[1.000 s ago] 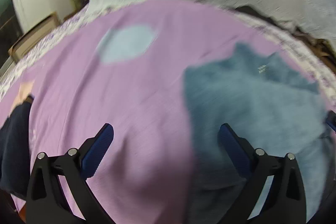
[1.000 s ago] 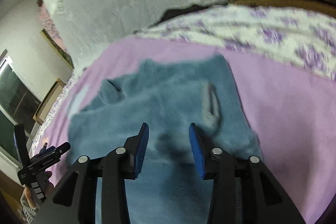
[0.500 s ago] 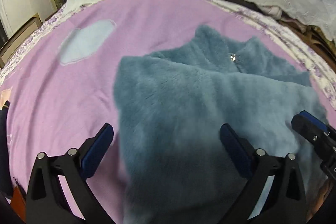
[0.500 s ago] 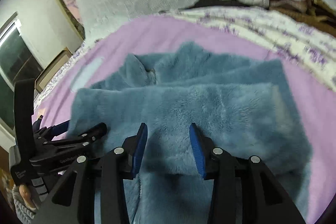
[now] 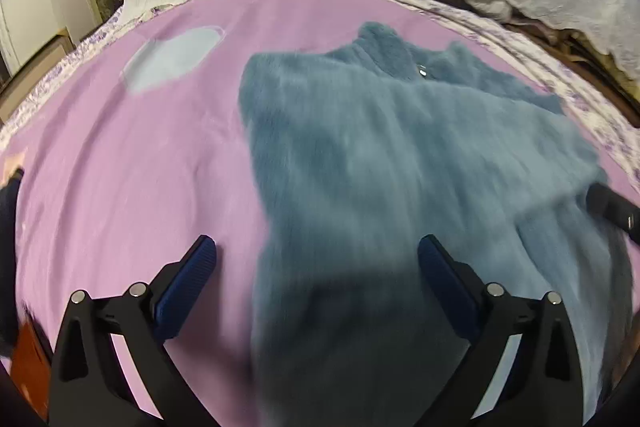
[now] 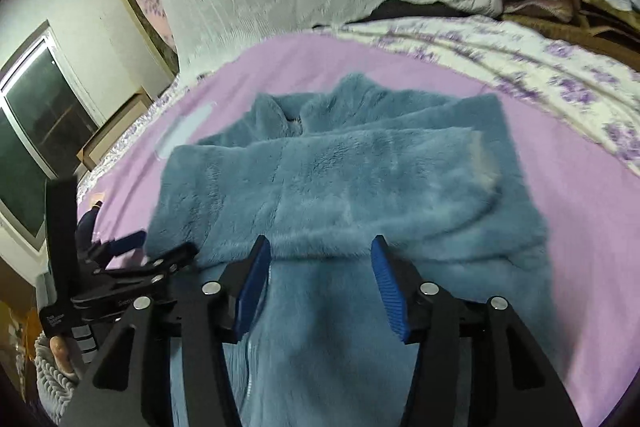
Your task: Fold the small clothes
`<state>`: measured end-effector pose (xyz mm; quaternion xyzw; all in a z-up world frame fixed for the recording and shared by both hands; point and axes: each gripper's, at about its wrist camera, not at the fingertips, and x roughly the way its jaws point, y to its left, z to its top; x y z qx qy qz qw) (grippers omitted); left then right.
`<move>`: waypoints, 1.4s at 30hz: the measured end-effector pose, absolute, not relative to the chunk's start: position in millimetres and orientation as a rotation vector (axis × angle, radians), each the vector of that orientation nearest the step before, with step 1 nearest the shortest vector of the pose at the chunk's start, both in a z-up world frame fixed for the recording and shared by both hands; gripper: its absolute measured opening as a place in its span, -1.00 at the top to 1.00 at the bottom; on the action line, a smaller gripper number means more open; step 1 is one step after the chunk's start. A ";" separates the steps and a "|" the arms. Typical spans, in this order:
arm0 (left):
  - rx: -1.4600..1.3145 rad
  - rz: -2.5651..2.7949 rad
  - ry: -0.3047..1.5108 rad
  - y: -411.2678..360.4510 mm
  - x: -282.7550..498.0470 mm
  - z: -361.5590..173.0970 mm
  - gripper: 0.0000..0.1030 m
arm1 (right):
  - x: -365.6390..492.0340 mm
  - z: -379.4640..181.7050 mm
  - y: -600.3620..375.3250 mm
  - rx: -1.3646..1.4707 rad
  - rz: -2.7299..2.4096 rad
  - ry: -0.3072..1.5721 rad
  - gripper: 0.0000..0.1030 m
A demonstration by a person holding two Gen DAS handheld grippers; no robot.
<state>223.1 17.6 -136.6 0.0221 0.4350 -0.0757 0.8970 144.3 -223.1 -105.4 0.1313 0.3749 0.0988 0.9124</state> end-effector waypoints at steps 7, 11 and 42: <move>0.101 -0.175 0.899 23.7 170.7 -152.9 -0.91 | 110.7 -116.9 -272.9 0.369 0.113 0.787 -0.08; 0.088 -0.210 0.912 25.1 151.2 -156.4 -0.91 | 93.7 -116.5 -289.0 0.381 0.083 0.762 -0.08; -0.249 -0.580 1.013 56.8 85.4 -162.9 -0.91 | 6.8 -154.9 -329.4 0.534 0.141 0.807 -0.06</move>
